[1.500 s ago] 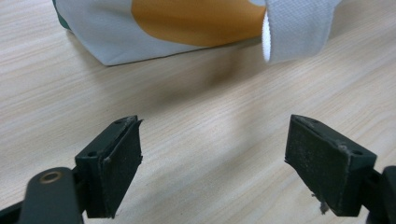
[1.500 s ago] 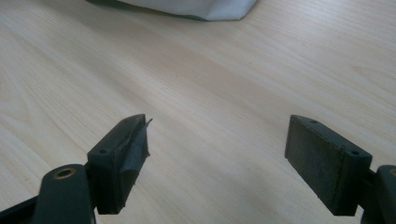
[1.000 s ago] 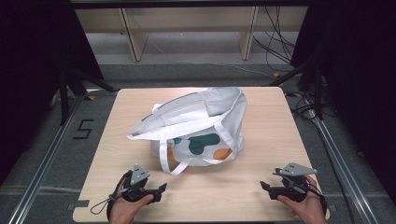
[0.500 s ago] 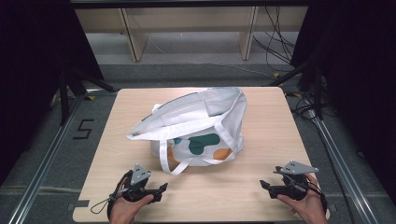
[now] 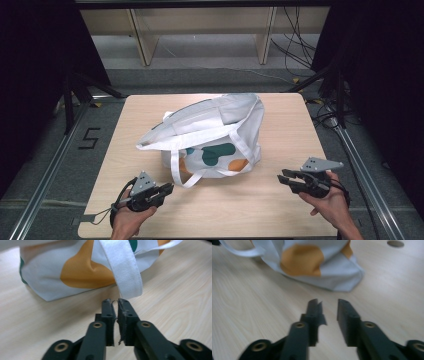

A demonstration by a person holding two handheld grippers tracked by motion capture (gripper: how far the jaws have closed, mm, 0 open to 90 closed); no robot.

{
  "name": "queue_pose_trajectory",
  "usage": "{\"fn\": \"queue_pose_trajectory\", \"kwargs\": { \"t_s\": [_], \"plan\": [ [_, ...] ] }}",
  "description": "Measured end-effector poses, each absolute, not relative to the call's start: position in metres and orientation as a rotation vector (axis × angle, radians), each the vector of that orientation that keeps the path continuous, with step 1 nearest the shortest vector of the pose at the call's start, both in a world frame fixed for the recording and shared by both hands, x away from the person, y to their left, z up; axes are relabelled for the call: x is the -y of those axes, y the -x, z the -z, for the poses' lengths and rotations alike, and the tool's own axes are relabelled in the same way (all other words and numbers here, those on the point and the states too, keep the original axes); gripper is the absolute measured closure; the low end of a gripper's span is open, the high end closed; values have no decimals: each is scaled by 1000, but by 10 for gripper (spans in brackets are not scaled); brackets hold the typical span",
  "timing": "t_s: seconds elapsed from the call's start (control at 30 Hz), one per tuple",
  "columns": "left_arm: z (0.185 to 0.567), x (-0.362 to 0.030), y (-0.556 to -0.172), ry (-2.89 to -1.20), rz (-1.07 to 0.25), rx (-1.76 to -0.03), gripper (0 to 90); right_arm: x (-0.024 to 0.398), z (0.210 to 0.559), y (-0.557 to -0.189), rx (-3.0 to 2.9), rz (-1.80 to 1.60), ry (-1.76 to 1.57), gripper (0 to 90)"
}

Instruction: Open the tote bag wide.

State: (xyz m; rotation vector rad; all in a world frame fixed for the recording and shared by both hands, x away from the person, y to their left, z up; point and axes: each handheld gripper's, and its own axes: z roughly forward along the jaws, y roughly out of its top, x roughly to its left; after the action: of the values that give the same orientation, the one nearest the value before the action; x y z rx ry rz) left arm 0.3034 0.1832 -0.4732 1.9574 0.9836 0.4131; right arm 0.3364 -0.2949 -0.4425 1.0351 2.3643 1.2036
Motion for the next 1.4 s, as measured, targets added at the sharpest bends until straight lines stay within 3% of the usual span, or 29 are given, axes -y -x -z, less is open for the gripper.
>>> {"fn": "queue_pose_trajectory", "kwargs": {
  "t_s": [0.17, 0.37, 0.63, 0.8, 1.03, 1.23, 1.4],
  "plan": [
    [464, -178, -311, -1973, -393, -957, 894, 283, 411, -354, -2410, -1265, -943, 900],
    [431, -181, -323, -2032, -383, -871, 896, 257, 376, -375, -2465, -1256, -824, 900],
    [383, -191, -338, -1970, -308, -871, 896, 222, 321, -395, -2483, -1256, -680, 900],
    [361, -192, -359, -1985, -382, -880, 895, 203, 292, -412, -2481, -1237, -680, 900],
    [354, -186, -398, -2007, -430, -921, 895, 176, 278, -437, -2484, -1148, -677, 900],
    [362, -173, -432, -2016, -393, -966, 895, 156, 276, -468, -2494, -1106, -718, 900],
    [377, -162, -454, -2048, -376, -1004, 894, 142, 295, -492, -2531, -957, -732, 900]
  ]
}}
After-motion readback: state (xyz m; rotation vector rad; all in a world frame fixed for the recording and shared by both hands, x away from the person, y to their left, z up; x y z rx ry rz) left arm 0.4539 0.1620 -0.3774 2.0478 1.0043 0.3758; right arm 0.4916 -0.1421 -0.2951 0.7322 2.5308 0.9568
